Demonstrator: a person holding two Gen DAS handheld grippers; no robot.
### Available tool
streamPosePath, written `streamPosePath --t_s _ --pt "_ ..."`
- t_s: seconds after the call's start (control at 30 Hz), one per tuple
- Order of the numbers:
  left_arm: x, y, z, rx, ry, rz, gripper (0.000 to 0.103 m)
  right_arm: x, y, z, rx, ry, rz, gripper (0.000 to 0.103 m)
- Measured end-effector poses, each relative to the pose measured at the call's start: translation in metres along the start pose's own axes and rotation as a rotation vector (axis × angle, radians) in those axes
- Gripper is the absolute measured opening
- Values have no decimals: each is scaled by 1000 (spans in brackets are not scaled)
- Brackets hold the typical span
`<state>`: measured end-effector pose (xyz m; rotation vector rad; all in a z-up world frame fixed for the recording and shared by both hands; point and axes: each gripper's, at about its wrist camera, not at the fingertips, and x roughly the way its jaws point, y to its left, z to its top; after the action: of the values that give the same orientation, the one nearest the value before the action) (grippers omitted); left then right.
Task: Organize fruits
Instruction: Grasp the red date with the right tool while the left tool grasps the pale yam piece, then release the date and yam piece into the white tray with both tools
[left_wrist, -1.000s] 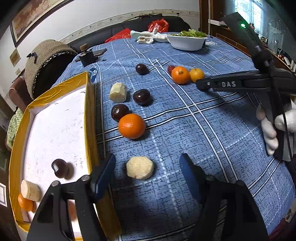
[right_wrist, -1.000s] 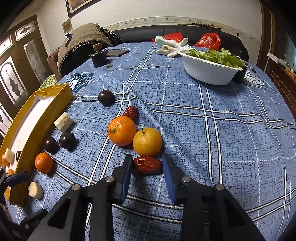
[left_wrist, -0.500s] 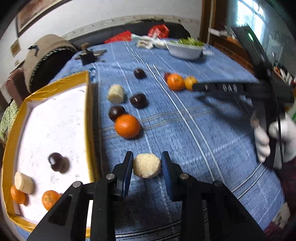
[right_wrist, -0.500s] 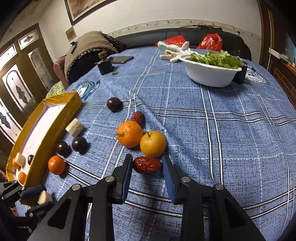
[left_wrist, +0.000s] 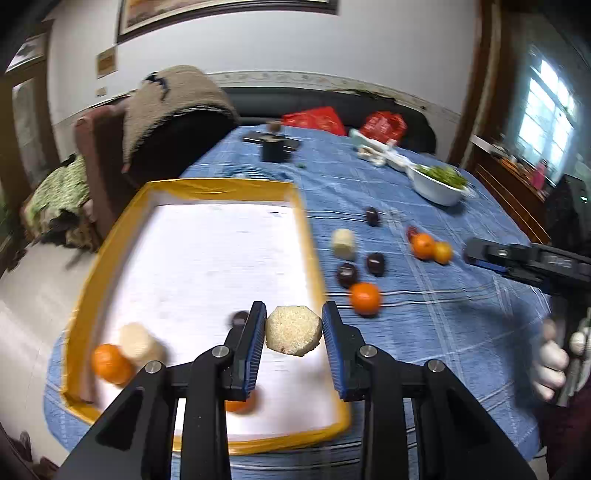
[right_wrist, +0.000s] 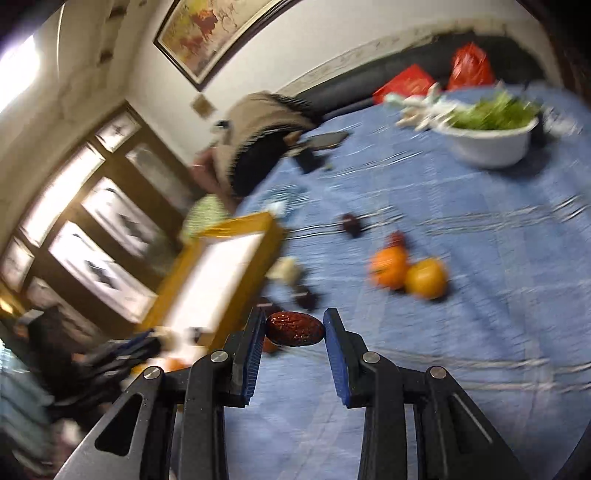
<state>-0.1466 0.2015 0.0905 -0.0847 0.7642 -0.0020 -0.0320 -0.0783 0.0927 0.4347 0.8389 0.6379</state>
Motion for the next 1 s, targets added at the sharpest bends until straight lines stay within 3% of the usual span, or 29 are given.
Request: streamPosePath --t_s 0.13,0.47,0.63,0.77,0.8,0.87,0.93,1.0 --pt "3 35 0 -69 6 49 30 21 41 -1 -54 51 15 37" --pt "56 104 27 -201 100 69 30 100 123 -23 -205 192 14 37" --pt "82 119 29 -273 154 43 30 137 151 -42 -330 240 -84 37" --pt "79 122 24 -298 133 21 31 149 159 -54 -390 259 -127 37" --pt "76 123 23 -301 120 15 33 151 160 -57 -398 259 -132 37" --pt "73 125 22 -313 108 12 53 153 161 -58 -412 252 -144 37" --pt "68 126 18 -333 96 9 61 155 162 -58 -415 253 -147 51" --pt "64 128 17 -349 94 1 62 156 163 -57 -416 245 -151 62"
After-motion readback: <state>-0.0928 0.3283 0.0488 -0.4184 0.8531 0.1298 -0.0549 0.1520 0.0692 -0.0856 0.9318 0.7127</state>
